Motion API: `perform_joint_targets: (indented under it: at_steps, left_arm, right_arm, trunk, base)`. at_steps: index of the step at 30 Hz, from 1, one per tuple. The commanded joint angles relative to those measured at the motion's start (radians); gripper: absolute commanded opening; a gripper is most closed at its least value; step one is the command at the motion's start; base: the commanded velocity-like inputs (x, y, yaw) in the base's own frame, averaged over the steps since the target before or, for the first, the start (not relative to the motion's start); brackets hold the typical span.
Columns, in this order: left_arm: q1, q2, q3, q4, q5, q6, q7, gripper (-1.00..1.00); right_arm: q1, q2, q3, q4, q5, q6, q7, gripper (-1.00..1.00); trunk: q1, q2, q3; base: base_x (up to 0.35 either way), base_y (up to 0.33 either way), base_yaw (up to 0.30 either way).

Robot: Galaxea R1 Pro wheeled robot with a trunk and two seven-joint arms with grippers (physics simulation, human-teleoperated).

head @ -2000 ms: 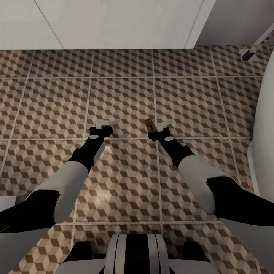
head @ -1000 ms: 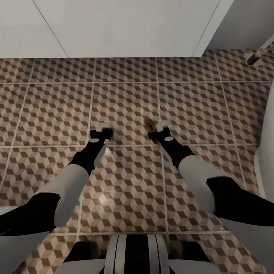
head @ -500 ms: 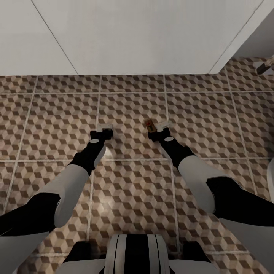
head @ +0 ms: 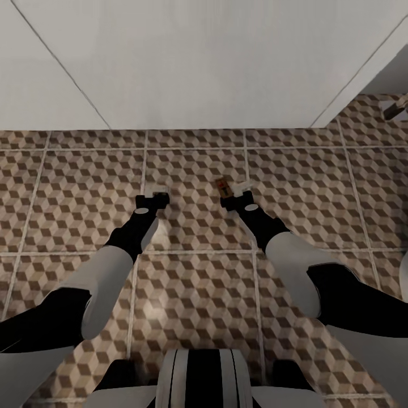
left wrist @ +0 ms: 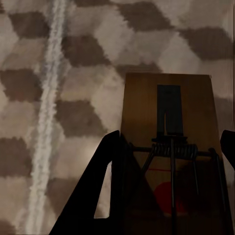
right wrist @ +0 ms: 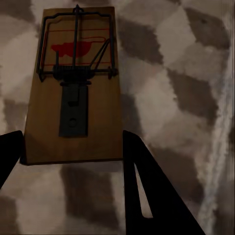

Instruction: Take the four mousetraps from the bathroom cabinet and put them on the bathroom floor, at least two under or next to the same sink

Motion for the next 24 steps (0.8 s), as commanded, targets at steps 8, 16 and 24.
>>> perform_joint_targets:
  at_steps: [8,16,24]
  left_arm:
    - [0.008,0.0,-0.004,-0.002,-0.008,0.006,0.008,-1.0]
    - [0.014,0.0,-0.004,-0.003,-0.009,-0.085,0.008,-1.0]
    - [0.016,0.001,-0.004,-0.002,-0.008,-0.116,0.008,-1.0]
  right_arm:
    - [0.001,0.0,0.006,0.001,0.001,-0.046,-0.004,-1.0]
    - [0.002,0.0,0.006,0.041,0.001,-0.101,-0.003,-1.0]
    - [0.002,0.0,0.006,0.048,0.001,-0.144,-0.002,-1.0]
  trunk:
    - [0.0,0.0,0.0]
    - [0.0,0.0,0.0]
    - [0.0,0.0,0.0]
  base:
    - [0.054,-0.017,0.0]
    - [0.003,-0.001,0.0]
    - [0.0,0.0,0.0]
